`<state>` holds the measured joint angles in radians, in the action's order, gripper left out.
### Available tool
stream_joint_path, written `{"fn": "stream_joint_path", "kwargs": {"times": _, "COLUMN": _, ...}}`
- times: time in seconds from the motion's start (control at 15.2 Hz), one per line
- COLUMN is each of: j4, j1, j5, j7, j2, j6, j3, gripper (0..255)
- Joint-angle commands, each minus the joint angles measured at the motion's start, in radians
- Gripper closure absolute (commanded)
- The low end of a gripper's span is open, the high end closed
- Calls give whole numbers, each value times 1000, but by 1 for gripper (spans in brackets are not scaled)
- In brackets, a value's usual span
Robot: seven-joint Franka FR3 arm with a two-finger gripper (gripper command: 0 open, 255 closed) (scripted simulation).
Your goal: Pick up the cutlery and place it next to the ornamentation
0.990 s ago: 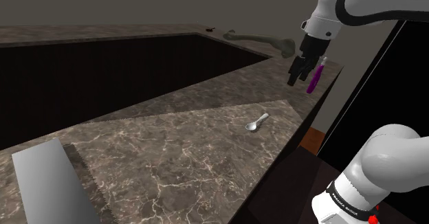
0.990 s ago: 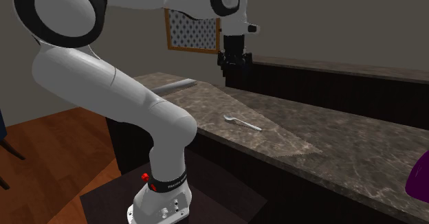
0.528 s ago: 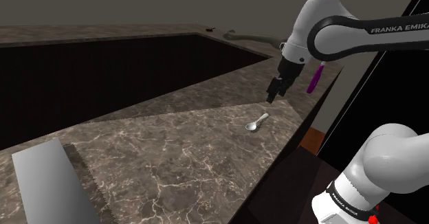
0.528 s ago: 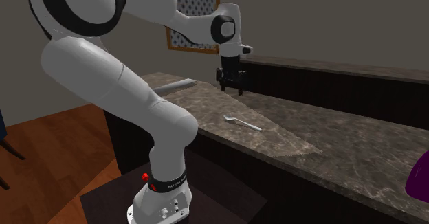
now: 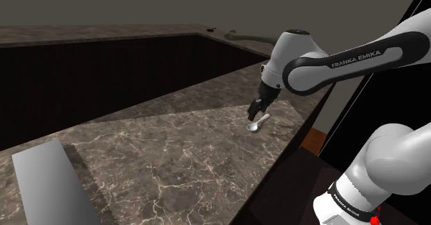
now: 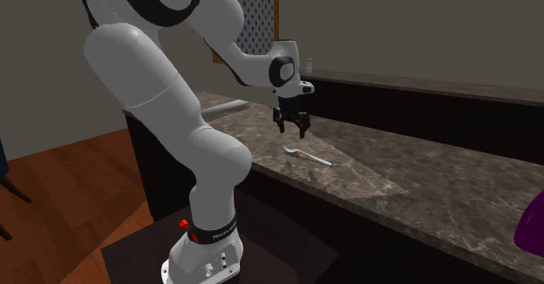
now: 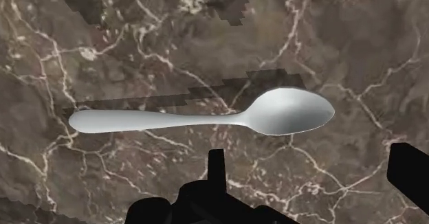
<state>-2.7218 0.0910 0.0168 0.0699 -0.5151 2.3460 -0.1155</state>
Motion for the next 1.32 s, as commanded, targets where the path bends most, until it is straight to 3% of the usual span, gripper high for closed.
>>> {"fn": "stream_joint_path", "kwargs": {"times": 0.0, "j4": -7, "j1": 3, "j5": -5, "j7": 14, "j2": 70, "j6": 93, "j3": -18, "gripper": 0}}
{"fn": "stream_joint_path", "kwargs": {"times": 0.53, "j4": -34, "j1": -11, "j5": -22, "j7": 26, "j2": 177, "j6": 227, "j3": -28, "gripper": 0}}
{"fn": "stream_joint_path", "kwargs": {"times": 1.06, "j4": -34, "j1": -11, "j5": -22, "j7": 26, "j2": 177, "j6": 227, "j3": -28, "gripper": 0}}
{"fn": "stream_joint_path", "kwargs": {"times": 1.12, "j4": -34, "j1": -11, "j5": -22, "j7": 26, "j2": 177, "j6": 227, "j3": -28, "gripper": 255}}
{"fn": "stream_joint_path", "kwargs": {"times": 1.25, "j4": -34, "j1": -11, "j5": -22, "j7": 26, "j2": 177, "j6": 227, "j3": -28, "gripper": 255}}
